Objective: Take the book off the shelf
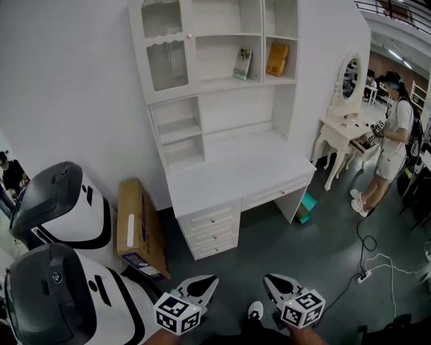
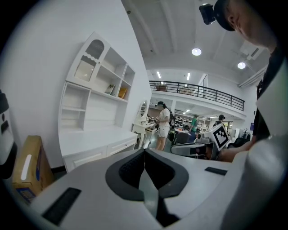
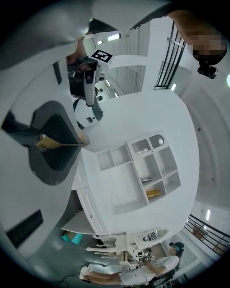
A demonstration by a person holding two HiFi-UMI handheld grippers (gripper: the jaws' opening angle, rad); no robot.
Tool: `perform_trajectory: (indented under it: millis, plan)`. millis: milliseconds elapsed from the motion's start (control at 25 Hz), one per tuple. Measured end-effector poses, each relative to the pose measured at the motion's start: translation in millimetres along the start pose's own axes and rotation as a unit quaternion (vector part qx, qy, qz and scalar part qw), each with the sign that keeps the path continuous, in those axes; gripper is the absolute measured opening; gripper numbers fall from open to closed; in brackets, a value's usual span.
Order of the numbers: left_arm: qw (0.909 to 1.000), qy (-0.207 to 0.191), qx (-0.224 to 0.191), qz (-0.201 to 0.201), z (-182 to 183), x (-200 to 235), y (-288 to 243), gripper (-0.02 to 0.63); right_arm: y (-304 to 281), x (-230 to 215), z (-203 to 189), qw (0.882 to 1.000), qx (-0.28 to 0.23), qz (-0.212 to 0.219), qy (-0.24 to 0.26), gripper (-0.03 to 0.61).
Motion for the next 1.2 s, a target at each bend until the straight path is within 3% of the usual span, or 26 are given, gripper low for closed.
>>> perform_trajectory:
  millis: [680, 960, 1200]
  plan:
    - [0.9994, -0.005, -0.013, 0.031, 87.6, 12.4, -181.1, 0.011, -40.8, -177.2, 86.9, 1.000, -0.003, 0.030, -0.002, 0.031]
    - [0.9989, -0.007, -0.013, 0.044, 105.9, 12.2, -222.9, 0.011, -55.7, -217.1, 106.1, 0.999, -0.005, 0.052, -0.005, 0.031]
    - [0.9982, 0.004, -0.001, 0.061, 105.9, 28.0, -239.2, 0.011, -70.0, -236.5, 100.1, 0.998, 0.011, 0.061, -0.021, 0.031]
Point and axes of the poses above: the fingertips, and each gripper's own axes: y backward along the fingers, x to its left, z out of its top, the point moved 1 cm from there along y, backward along the fingers, and after that the axes turned 8 degrees about z, right-handed, at the moved point
